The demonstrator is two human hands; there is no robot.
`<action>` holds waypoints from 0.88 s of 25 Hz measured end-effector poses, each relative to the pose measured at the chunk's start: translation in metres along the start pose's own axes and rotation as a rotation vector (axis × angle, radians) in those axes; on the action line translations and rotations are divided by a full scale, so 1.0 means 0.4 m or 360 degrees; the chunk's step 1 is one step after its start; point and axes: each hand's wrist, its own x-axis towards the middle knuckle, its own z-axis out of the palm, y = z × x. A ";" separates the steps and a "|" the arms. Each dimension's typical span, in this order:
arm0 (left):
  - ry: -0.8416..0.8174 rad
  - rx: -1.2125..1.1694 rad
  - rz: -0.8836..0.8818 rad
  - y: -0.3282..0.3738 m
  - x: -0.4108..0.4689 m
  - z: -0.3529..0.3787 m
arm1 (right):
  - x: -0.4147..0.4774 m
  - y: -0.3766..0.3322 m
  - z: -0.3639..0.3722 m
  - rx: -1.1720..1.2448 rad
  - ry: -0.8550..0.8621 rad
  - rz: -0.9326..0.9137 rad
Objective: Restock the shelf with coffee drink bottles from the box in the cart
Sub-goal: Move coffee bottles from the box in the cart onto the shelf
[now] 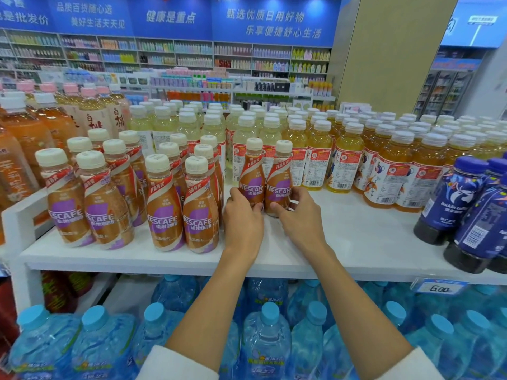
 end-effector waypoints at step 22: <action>0.0028 -0.0032 0.0020 -0.019 0.019 0.008 | 0.007 0.004 0.022 -0.0018 0.0040 0.0011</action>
